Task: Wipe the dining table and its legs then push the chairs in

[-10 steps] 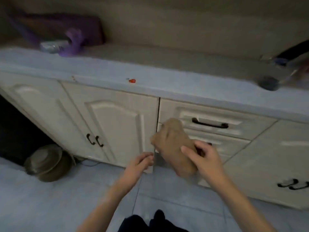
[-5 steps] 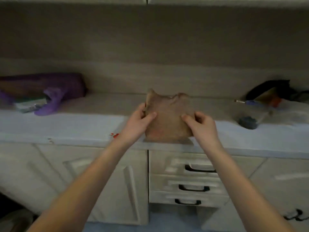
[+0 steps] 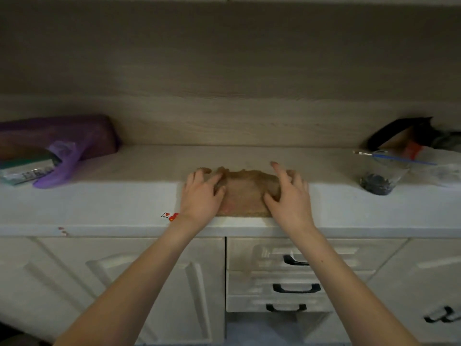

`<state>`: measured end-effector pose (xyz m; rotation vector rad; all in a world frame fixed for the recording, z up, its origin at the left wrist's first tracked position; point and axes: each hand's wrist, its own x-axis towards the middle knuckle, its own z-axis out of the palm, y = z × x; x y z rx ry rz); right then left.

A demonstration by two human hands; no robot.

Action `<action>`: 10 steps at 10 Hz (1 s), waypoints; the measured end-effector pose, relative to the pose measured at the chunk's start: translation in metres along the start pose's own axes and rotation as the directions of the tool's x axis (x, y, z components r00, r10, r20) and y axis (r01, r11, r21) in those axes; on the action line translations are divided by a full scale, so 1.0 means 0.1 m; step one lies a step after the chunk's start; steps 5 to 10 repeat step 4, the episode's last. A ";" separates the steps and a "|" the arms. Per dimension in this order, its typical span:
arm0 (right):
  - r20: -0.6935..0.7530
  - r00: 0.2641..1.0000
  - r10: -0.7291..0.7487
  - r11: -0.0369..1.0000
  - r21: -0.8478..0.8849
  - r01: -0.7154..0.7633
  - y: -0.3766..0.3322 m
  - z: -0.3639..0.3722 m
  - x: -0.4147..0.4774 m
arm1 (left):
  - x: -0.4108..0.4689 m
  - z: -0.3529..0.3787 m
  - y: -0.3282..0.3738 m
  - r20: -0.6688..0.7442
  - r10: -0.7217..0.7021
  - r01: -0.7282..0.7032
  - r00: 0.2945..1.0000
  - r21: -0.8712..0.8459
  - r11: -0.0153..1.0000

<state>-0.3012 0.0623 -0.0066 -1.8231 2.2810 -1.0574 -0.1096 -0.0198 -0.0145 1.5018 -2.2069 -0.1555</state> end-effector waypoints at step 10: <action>0.012 1.000 -0.007 0.988 0.155 0.005 0.01 -0.06 0.00 | -0.10 -0.17 0.03 0.002 -0.009 0.009 1.000 -0.086 0.996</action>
